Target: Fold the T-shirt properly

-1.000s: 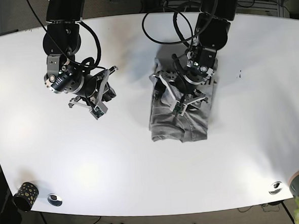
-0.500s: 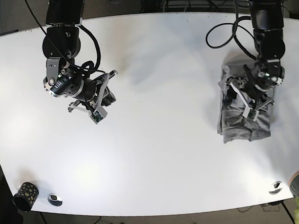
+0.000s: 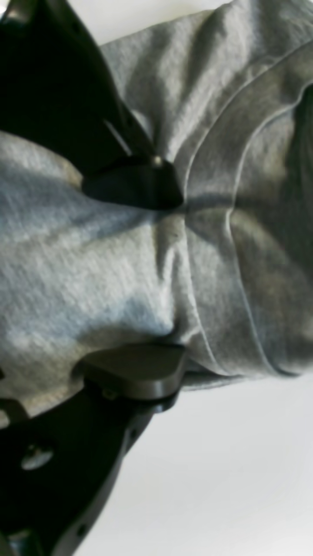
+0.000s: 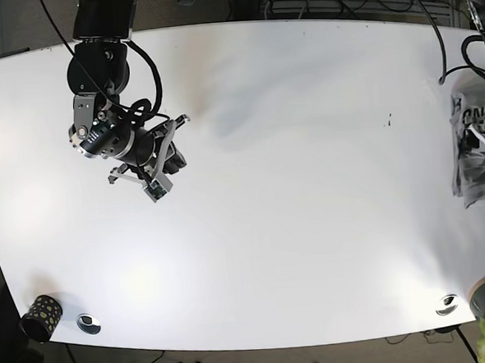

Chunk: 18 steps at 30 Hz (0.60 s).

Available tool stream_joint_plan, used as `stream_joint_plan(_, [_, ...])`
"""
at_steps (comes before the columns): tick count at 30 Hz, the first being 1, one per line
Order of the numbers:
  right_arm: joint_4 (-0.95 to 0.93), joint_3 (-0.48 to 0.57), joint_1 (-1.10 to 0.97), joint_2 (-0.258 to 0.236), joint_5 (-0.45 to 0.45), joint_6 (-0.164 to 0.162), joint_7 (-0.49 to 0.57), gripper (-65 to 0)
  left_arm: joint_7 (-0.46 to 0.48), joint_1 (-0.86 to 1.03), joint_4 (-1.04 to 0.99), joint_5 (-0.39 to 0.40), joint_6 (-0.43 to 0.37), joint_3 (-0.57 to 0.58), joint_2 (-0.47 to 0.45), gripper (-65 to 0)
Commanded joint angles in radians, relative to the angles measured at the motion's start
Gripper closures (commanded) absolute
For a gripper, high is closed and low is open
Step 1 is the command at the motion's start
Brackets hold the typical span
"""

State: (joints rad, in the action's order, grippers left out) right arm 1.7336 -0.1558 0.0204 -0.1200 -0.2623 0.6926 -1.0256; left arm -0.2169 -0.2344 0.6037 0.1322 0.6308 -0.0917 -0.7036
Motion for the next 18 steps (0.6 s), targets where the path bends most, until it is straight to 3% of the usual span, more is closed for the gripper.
stream_joint_plan(1, [0.038,-0.001,0.019,-0.007,-0.013,0.006,0.021,-8.1,-0.146,0.03,-0.04,-0.159,0.001,0.013,-0.026,-44.6])
stream_joint_plan(5, [0.055,-0.001,0.019,-0.005,-0.013,0.006,0.021,-8.1,-0.14,0.03,-0.035,-0.154,0.017,0.0,-0.06,-44.4])
stream_joint_plan(11, [0.056,0.0,0.019,-0.002,-0.007,0.006,0.021,-8.1,-0.148,0.031,0.042,-0.116,0.067,-0.122,-0.092,-44.4])
stream_joint_plan(18, [0.05,0.0,0.019,-0.008,-0.004,0.006,0.029,-8.1,-0.232,0.094,0.313,-0.11,0.067,-0.19,-0.089,-44.4])
